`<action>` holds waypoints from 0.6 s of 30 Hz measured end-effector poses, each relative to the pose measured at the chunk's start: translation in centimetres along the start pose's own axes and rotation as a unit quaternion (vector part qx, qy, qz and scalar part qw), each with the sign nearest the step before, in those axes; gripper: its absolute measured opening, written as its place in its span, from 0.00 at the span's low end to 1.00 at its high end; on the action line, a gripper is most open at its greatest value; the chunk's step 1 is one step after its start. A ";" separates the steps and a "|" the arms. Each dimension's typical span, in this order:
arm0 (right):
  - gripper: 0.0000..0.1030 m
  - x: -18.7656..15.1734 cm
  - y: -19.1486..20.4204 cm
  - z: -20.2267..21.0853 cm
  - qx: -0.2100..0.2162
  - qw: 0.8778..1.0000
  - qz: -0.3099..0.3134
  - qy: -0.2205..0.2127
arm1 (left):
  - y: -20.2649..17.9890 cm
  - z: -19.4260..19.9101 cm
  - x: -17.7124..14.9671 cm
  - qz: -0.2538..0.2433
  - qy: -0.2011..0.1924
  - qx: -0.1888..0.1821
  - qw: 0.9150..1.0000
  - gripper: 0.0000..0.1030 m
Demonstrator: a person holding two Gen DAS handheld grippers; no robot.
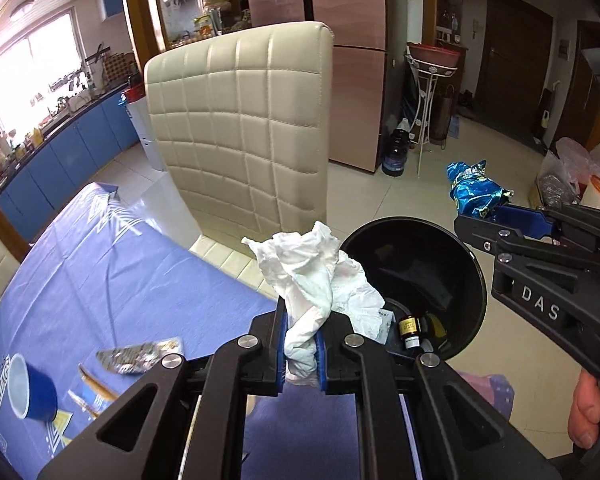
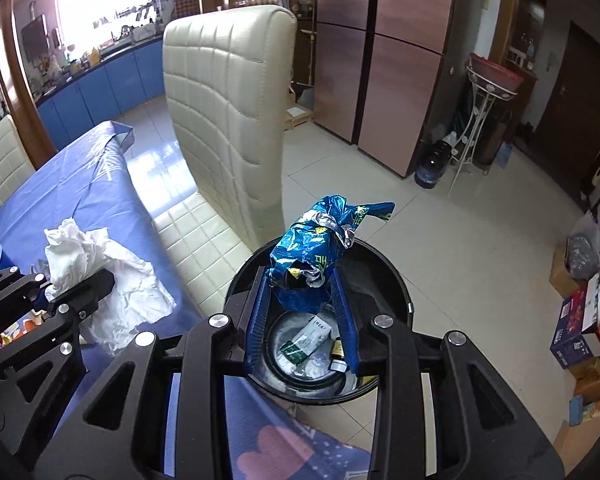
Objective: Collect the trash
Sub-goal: 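Carry the wrapper and tissue to the black bin and release both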
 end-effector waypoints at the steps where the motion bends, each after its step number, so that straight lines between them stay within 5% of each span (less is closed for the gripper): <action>1: 0.34 0.2 -0.5 -0.3 -0.001 1.000 -0.003 0.000 | -0.3 -0.3 0.4 -0.003 0.000 -0.001 1.000 0.11; 5: 0.34 0.9 -2.1 -1.8 -0.001 1.000 -0.017 0.007 | -1.4 -1.4 1.7 -0.011 0.003 -0.003 1.000 0.11; 7: 0.50 1.0 -2.9 -2.6 0.003 0.999 -0.029 0.014 | -1.6 -2.0 2.1 -0.015 0.007 -0.002 1.000 0.11; 8: 0.73 1.0 -3.4 -2.9 0.002 0.999 -0.037 0.016 | -1.8 -2.4 2.4 -0.015 0.010 -0.002 1.000 0.11; 9: 0.80 1.0 -3.7 -3.0 0.002 0.999 -0.043 0.013 | -2.0 -2.8 2.5 -0.016 0.013 -0.003 1.000 0.11; 18: 0.80 0.0 -5.4 -4.1 -0.016 0.998 -0.057 0.016 | -3.3 -4.6 3.4 -0.017 0.028 -0.017 0.999 0.11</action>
Point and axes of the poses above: each gripper's, at about its wrist camera, not at the fingertips, and z roughly against the way its jaws point, y to its left, x to its top, the point moved 6 cm from there along -z, roughly the way its jaws point, and after that the axes turned 15 degrees about y, right-handed, at the moved point
